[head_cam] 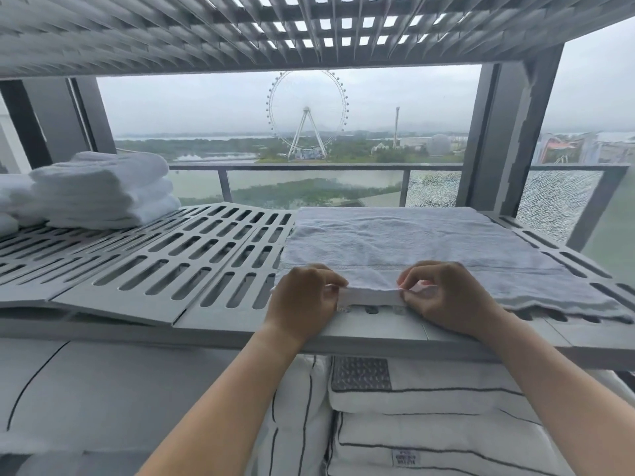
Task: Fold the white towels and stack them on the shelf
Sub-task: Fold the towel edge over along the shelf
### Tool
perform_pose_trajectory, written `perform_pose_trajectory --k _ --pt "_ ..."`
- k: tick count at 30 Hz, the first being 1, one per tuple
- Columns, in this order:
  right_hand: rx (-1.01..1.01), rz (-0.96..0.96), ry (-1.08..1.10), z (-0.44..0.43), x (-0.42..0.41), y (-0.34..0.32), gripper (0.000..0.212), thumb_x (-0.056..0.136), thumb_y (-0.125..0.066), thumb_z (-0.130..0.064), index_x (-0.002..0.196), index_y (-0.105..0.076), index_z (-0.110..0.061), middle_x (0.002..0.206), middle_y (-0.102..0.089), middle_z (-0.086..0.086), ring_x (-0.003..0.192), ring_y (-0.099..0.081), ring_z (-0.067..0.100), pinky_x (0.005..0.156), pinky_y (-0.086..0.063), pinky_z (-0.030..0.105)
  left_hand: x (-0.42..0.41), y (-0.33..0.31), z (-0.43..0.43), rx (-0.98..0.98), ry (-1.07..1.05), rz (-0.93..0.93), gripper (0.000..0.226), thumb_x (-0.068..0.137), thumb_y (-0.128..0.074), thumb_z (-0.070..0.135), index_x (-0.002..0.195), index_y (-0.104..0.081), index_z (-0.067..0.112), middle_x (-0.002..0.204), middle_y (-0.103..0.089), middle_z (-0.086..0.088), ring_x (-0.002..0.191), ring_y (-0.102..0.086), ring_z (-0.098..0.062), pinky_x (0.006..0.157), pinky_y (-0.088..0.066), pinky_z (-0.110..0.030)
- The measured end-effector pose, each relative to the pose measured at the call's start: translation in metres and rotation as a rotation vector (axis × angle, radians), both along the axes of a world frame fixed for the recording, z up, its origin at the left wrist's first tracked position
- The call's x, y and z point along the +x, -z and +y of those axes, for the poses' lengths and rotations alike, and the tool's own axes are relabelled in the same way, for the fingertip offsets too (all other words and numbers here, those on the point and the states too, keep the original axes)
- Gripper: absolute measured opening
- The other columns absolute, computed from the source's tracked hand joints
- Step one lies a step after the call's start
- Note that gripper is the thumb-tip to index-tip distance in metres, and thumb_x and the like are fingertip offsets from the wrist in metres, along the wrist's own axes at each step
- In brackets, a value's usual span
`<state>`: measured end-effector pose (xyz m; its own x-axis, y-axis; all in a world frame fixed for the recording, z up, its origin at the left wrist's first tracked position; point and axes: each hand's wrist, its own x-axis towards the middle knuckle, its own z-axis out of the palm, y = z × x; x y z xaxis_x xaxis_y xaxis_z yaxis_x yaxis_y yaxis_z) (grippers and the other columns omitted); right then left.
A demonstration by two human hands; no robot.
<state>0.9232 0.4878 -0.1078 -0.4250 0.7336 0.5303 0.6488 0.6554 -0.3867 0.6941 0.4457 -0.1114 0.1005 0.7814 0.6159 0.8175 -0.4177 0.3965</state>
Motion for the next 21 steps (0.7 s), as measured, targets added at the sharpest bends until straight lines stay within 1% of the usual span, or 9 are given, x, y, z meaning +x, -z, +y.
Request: perform_pose_trajectory --k 2,4,6,8,11,14,16,18,21 --pt "-0.006 -0.012 -0.005 0.000 0.000 -0.001 0.012 0.071 -0.073 -0.016 0.069 -0.065 -0.025 0.085 -0.069 -0.010 0.082 -0.063 0.005 0.078 -0.051 0.031 0.001 0.000 -0.002 0.032 0.038 0.001 0.017 0.083 -0.063 0.007 0.089 -0.075 0.017 0.093 -0.072 0.004 0.081 -0.066 -0.013 0.078 -0.054 -0.031" --pt "-0.012 -0.051 -0.007 0.000 -0.004 -0.003 0.010 0.071 -0.074 -0.028 0.078 -0.067 -0.026 0.088 -0.067 -0.010 0.085 -0.060 0.009 0.077 -0.049 0.032 0.001 -0.001 -0.002 0.044 0.056 0.014 0.016 0.084 -0.064 0.007 0.090 -0.075 0.017 0.093 -0.072 0.004 0.079 -0.066 -0.012 0.078 -0.053 -0.030" --pt "-0.015 -0.114 -0.031 -0.001 -0.013 -0.004 0.029 0.070 -0.072 -0.046 0.094 -0.068 -0.030 0.097 -0.064 -0.014 0.090 -0.057 0.007 0.078 -0.046 0.027 0.001 -0.002 -0.003 0.046 0.059 0.025 0.016 0.084 -0.064 0.008 0.090 -0.076 0.017 0.093 -0.071 0.004 0.080 -0.066 -0.013 0.078 -0.052 -0.029" --pt "0.009 -0.126 -0.068 -0.002 -0.027 -0.003 0.039 0.071 -0.070 -0.052 0.104 -0.066 -0.033 0.105 -0.062 -0.016 0.096 -0.055 0.003 0.083 -0.044 0.025 0.001 -0.002 -0.003 0.040 0.060 0.033 0.016 0.083 -0.064 0.009 0.090 -0.076 0.018 0.092 -0.071 0.003 0.080 -0.066 -0.014 0.077 -0.051 -0.028" --pt "-0.010 -0.094 -0.089 0.000 -0.043 -0.003 0.038 0.074 -0.070 -0.048 0.108 -0.067 -0.031 0.112 -0.062 -0.013 0.100 -0.055 0.004 0.087 -0.045 0.027 0.001 -0.003 -0.004 -0.002 0.058 0.018 0.016 0.083 -0.065 0.010 0.089 -0.076 0.020 0.092 -0.072 0.002 0.080 -0.065 -0.014 0.079 -0.050 -0.027" --pt "-0.038 -0.070 -0.120 0.002 -0.048 -0.002 0.020 0.076 -0.070 -0.042 0.092 -0.072 -0.031 0.103 -0.066 -0.013 0.094 -0.058 0.002 0.087 -0.047 0.027 0.000 -0.003 -0.004 -0.052 0.053 0.008 0.016 0.082 -0.065 0.011 0.089 -0.076 0.019 0.092 -0.072 0.002 0.082 -0.064 -0.013 0.080 -0.050 -0.029" --pt "-0.019 -0.031 -0.110 0.003 -0.048 0.001 0.009 0.078 -0.070 -0.035 0.084 -0.073 -0.028 0.096 -0.068 -0.014 0.089 -0.061 0.002 0.084 -0.049 0.027 -0.001 -0.002 -0.003 -0.067 0.043 0.003 0.015 0.081 -0.065 0.014 0.091 -0.075 0.019 0.095 -0.071 0.002 0.085 -0.064 -0.013 0.082 -0.049 -0.029" --pt "0.030 -0.008 -0.082 0.004 -0.048 0.003 0.006 0.080 -0.069 -0.029 0.083 -0.072 -0.025 0.091 -0.068 -0.014 0.083 -0.062 0.005 0.078 -0.049 0.025 -0.001 -0.002 -0.004 -0.065 0.008 -0.003 0.018 0.079 -0.064 0.014 0.093 -0.074 0.020 0.097 -0.070 0.003 0.088 -0.063 -0.013 0.082 -0.049 -0.028" --pt "0.096 0.012 -0.066 0.003 -0.049 0.003 0.004 0.083 -0.067 -0.025 0.084 -0.070 -0.023 0.081 -0.059 -0.018 0.074 -0.059 0.007 0.068 -0.045 0.023 -0.002 0.000 -0.004 -0.038 -0.078 -0.014 0.026 0.077 -0.059 0.009 0.094 -0.073 0.022 0.096 -0.069 0.006 0.085 -0.062 -0.012 0.075 -0.046 -0.020"
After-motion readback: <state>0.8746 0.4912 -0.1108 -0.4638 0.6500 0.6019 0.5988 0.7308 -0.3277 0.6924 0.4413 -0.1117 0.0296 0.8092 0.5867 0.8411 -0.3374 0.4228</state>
